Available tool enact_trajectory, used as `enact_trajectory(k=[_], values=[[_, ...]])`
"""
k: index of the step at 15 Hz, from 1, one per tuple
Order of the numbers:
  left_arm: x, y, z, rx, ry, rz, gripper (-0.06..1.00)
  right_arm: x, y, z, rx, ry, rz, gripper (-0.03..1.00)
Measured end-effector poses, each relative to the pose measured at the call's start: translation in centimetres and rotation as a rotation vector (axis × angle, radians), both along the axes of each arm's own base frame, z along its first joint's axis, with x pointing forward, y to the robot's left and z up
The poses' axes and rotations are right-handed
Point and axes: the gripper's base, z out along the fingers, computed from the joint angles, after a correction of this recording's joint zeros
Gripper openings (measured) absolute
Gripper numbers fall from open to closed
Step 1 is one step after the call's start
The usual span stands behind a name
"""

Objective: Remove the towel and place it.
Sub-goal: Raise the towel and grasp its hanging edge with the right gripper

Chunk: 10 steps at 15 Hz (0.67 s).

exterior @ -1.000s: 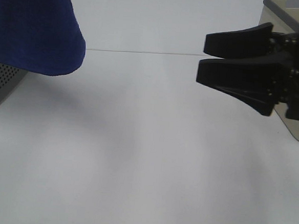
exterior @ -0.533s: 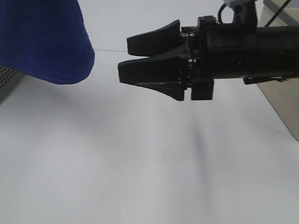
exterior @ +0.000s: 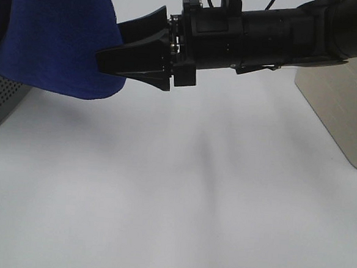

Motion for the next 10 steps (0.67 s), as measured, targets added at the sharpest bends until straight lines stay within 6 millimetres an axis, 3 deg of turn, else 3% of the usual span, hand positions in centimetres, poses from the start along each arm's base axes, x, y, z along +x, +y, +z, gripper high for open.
enact_trajectory(k=[5, 10], values=[[0.0, 0.0, 0.0, 0.0, 0.0, 0.0, 0.0, -0.4, 0.1, -0.2, -0.008, 0.016, 0.05, 0.7], [0.0, 0.0, 0.0, 0.0, 0.0, 0.0, 0.0, -1.4, 2.8, -0.9, -0.083, -0.054, 0.007, 0.68]])
